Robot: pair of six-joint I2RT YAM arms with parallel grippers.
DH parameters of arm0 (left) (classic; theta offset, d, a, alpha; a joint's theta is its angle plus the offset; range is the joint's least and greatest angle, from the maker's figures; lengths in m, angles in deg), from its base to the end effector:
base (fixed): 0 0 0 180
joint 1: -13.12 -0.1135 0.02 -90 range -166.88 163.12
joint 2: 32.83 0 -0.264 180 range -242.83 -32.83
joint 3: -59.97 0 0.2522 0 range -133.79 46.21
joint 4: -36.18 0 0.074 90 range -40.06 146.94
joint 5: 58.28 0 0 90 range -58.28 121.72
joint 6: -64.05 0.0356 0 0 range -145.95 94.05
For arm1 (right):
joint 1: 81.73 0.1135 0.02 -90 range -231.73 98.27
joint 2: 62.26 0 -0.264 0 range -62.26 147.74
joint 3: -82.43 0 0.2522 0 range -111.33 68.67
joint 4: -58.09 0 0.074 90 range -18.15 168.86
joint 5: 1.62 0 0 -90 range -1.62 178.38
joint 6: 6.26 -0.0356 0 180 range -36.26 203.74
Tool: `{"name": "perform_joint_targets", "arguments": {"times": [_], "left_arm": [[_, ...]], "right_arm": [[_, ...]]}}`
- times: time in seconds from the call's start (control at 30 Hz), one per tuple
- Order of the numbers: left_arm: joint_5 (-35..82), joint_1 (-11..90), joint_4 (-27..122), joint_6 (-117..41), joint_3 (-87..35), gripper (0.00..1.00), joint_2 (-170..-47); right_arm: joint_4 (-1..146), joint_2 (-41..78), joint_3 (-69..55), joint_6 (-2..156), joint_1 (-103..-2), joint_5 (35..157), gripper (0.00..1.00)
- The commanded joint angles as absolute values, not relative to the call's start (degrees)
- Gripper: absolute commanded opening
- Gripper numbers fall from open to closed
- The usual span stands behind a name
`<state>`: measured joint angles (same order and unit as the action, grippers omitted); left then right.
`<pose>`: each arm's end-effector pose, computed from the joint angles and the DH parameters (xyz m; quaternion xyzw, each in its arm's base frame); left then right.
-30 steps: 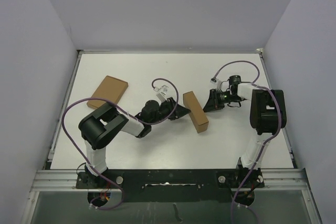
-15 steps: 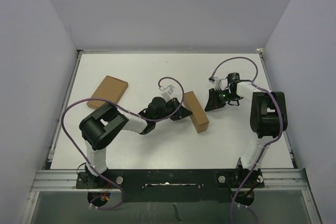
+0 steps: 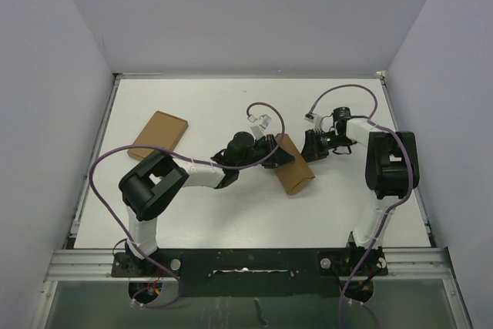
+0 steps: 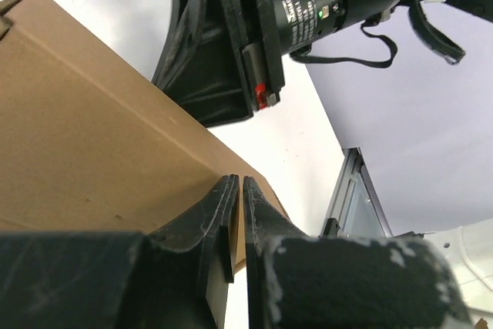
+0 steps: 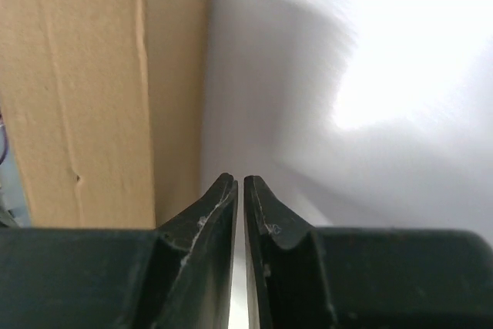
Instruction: Fold the paper box
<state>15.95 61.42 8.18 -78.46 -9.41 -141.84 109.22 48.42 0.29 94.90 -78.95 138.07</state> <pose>0.2630 -0.3098 0.1804 0.0584 0.7704 -0.5500 0.3170 0.3505 0.0442 0.1445 -0.1472 0.8925 0.4114 0.1120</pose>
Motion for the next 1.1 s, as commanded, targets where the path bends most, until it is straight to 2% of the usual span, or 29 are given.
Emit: {"name": "perform_joint_targets", "arguments": {"times": [0.0, 0.2, 0.33, 0.47, 0.53, 0.6, 0.7, 0.73, 0.8, 0.83, 0.97, 1.07], "left_arm": [[14.22, 61.64, 7.84, -76.92, -13.28, 0.07, -145.01], [11.47, 60.93, 8.79, -76.7, -18.6, 0.08, -148.57], [11.95, 60.58, 12.67, -72.17, -20.96, 0.1, -145.92], [16.28, 60.19, 22.76, -61.06, -20.28, 0.25, -139.37], [18.26, 58.75, 25.93, -56.61, -18.08, 0.36, -135.6], [18.82, 56.15, 28.21, -53.54, -15.34, 0.5, -131.08], [17.12, 50.26, 30.73, -51.89, -11.61, 0.66, -122.99], [15.63, 46.49, 34.33, -51.26, -11.47, 0.74, -118.55], [15.56, 42.55, 40.3, -48.88, -12.67, 0.92, -113.58], [16.6, 40.89, 43.06, -47.74, -13.46, 0.97, -111.05], [20.02, 35.38, 52.62, -45.24, -17.24, 0.98, -101.75], [20.67, 30.75, 61.49, -45.28, -22.97, 0.98, -97.39]], "right_arm": [[109.87, 42.47, -1.58, 96.82, -84.4, 130.25, 0.13], [109.9, 37.06, -1.54, 100.99, -88.37, 126.26, 0.15], [109.11, 31.38, -0.16, 105.58, -89.24, 127.05, 0.17], [107.93, 24.62, 1.4, 109.93, -89.7, 128.09, 0.22], [106.56, 20.65, 2.57, 112.64, -90.16, 128.53, 0.3], [104.42, 16.25, 4.27, 115.33, -90.87, 129.04, 0.42], [99.1, 8.28, 7.45, 117.92, -91.88, 129.34, 0.77], [96.41, 5.28, 8.28, 116.87, -92.7, 129.17, 0.99], [99.15, 5.41, 4.54, 114.06, -93.24, 128.67, 0.98], [102.25, 6.56, 0.97, 111.54, -93.51, 127.75, 0.98], [112.68, 10.47, -13.34, 105.64, -96.02, 130.25, 0.98], [113.59, 10.01, -19.74, 99.9, -97.35, 130.55, 0.98]]}}
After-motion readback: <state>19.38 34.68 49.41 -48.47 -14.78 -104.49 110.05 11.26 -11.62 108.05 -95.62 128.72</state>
